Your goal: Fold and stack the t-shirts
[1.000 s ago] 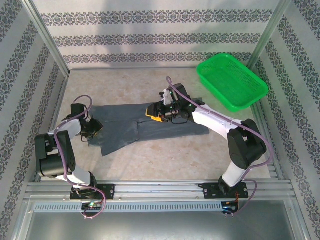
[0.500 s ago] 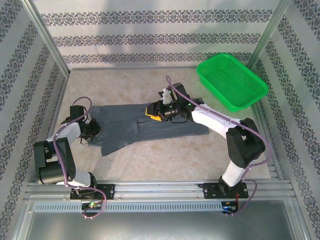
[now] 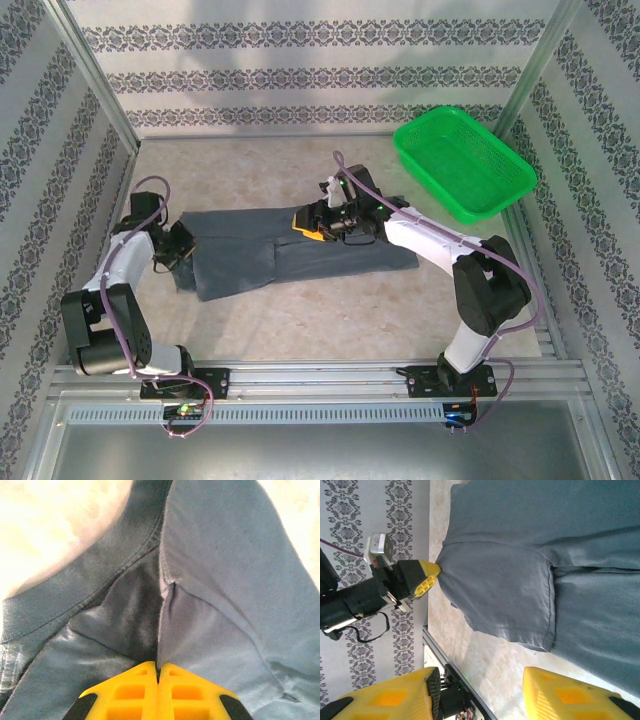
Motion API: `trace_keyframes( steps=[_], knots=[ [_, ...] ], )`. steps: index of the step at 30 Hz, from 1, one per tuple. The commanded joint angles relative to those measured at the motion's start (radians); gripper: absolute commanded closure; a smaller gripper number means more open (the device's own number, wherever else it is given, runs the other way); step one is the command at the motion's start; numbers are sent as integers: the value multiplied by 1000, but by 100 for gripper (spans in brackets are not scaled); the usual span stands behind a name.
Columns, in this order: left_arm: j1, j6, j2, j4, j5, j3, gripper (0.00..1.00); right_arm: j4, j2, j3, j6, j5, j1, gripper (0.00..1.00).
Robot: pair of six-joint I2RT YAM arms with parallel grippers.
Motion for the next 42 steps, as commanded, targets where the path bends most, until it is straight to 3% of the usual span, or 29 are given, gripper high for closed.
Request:
trace_keyframes(
  steps=[1, 12, 20, 22, 25, 27, 31, 35, 37, 42],
  knots=[
    [5, -32, 52, -96, -20, 95, 100, -18, -9, 25, 5, -10, -14, 52],
    [5, 16, 279, -143, -52, 328, 100, -19, -41, -23, 4, -5, -27, 52],
    [5, 59, 412, -71, -152, 364, 100, -32, -77, -63, -14, 33, -53, 53],
    [5, 57, 428, -40, -143, 360, 87, -38, -85, -76, -25, 46, -68, 54],
    [-6, 44, 411, -37, -160, 352, 57, -57, -95, -100, -52, 71, -106, 56],
    [-19, 33, 346, -38, -214, 318, 49, -83, -101, -114, -74, 105, -144, 58],
    [-52, -102, 136, -31, -257, 181, 47, -201, -77, -100, -154, 243, -241, 64],
    [-134, -296, -14, -14, -196, 14, 57, -337, 39, 10, -240, 360, -299, 71],
    [-212, -419, -67, 37, -165, -84, 63, -405, 118, 89, -275, 413, -316, 72],
    [-397, -629, -74, 122, -186, -186, 64, -565, 288, 284, -345, 527, -327, 72]
  ],
)
